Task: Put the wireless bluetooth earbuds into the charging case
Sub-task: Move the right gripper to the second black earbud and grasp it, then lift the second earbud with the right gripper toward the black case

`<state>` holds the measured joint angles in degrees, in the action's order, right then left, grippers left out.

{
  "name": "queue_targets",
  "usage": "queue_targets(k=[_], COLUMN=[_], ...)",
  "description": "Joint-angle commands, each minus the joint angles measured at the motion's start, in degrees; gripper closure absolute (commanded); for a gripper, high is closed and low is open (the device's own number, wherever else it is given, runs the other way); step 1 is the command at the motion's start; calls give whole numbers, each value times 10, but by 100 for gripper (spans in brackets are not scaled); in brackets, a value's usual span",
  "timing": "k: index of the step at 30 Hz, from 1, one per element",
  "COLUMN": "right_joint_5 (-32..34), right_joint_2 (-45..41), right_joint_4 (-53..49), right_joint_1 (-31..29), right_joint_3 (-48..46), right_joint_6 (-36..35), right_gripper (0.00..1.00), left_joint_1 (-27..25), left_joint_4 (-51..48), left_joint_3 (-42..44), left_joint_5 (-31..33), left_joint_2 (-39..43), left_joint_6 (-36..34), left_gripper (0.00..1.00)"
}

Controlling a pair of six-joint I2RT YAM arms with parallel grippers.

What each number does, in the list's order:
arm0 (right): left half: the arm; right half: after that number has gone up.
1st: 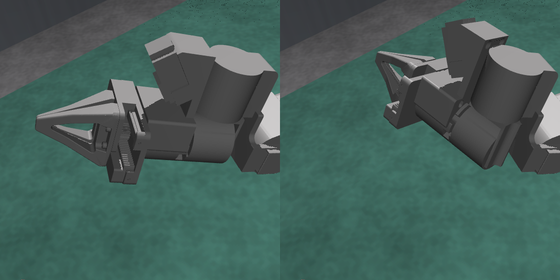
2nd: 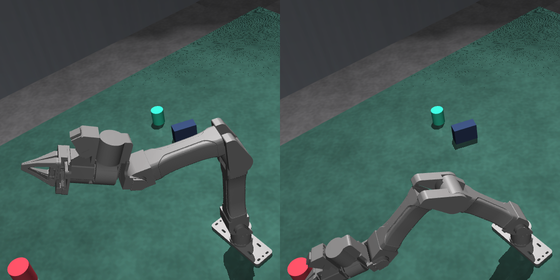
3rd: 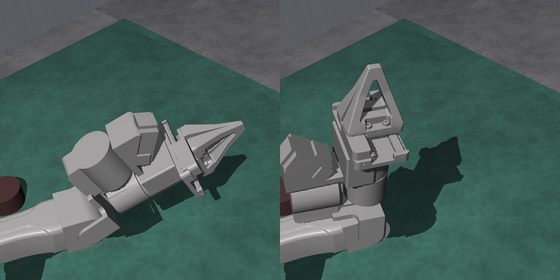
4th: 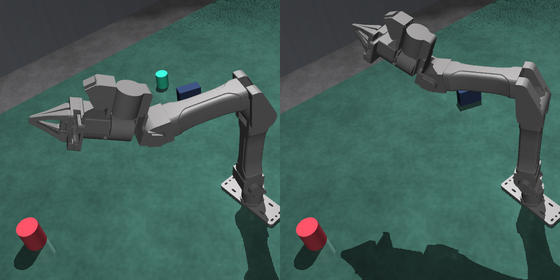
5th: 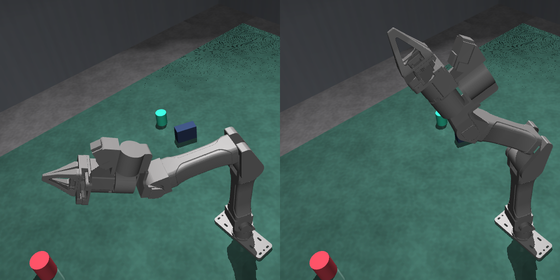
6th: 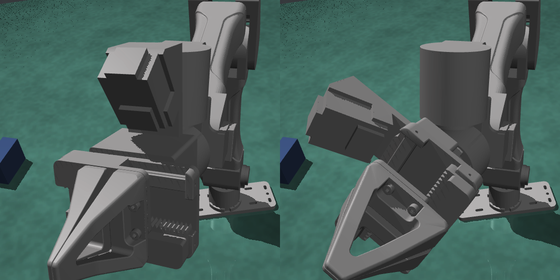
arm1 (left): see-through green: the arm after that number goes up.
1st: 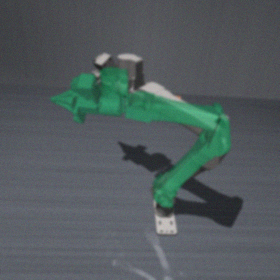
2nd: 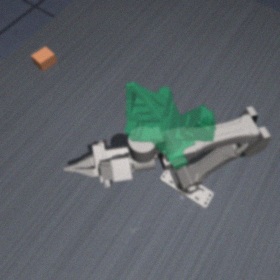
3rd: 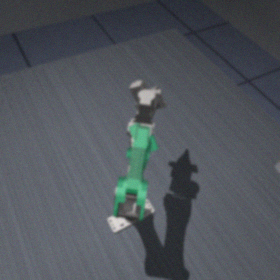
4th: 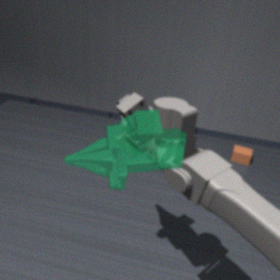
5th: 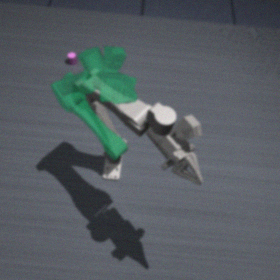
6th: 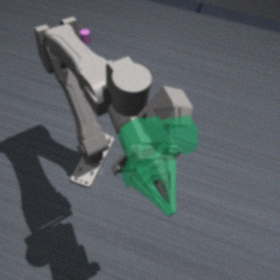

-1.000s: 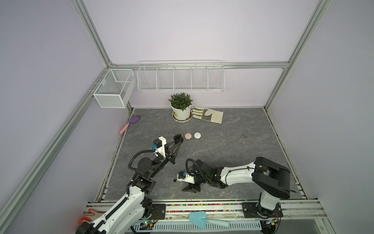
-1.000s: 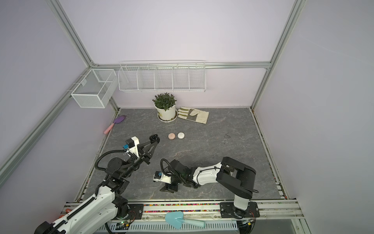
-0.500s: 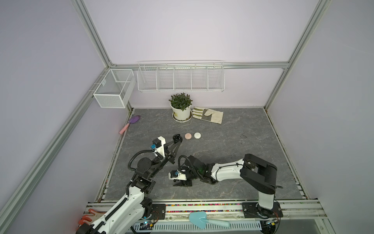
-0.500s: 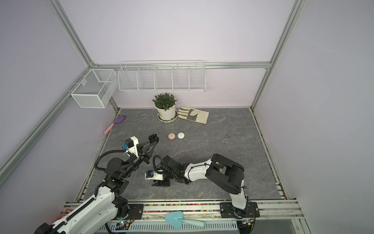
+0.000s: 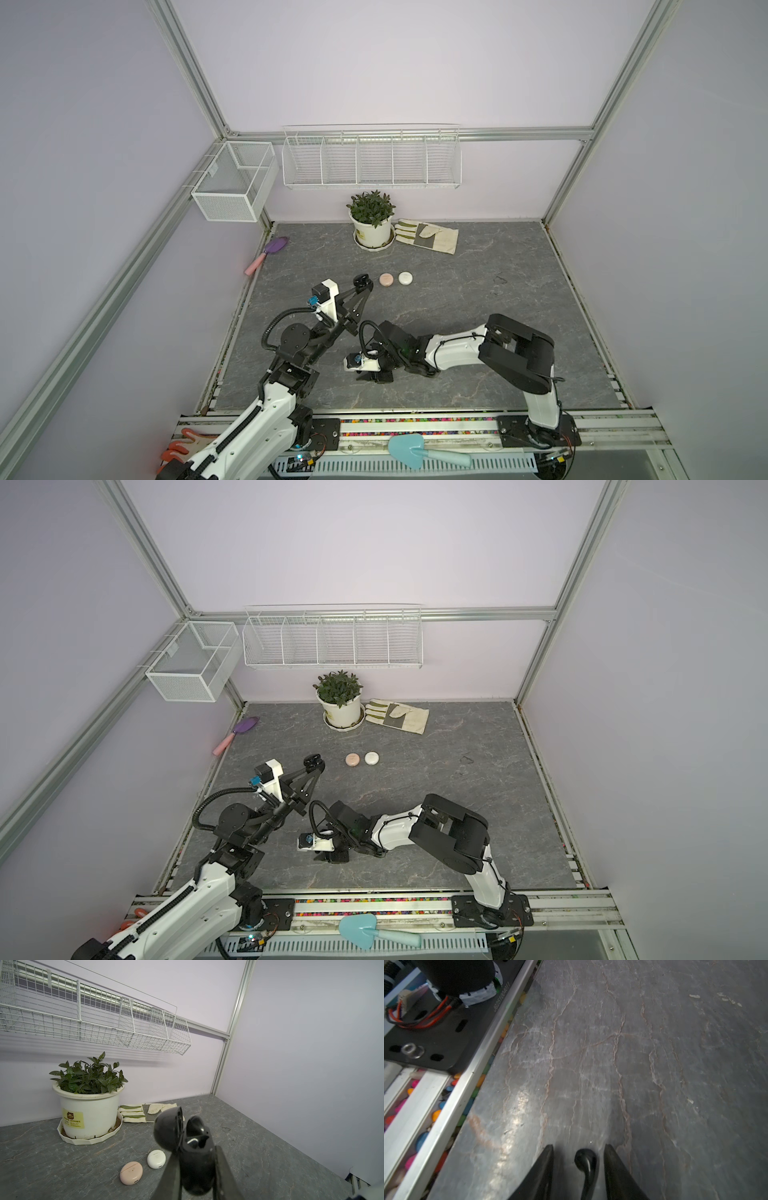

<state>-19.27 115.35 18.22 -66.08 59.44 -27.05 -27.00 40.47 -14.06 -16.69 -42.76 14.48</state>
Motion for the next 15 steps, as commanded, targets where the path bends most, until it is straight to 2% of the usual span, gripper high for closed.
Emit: queue_targets(k=[1,15], right_joint_5=[6,21], right_joint_2=[15,26], right_joint_4=[-4,-11], right_joint_1=[4,5], right_joint_3=[11,6], right_joint_6=[-15,-3], right_gripper=[60,70], left_joint_1=[4,4], left_joint_4=[20,22], left_joint_3=[-7,-4], left_joint_5=[0,2], left_joint_2=[-1,2], left_joint_6=[2,0], left_gripper=[100,100])
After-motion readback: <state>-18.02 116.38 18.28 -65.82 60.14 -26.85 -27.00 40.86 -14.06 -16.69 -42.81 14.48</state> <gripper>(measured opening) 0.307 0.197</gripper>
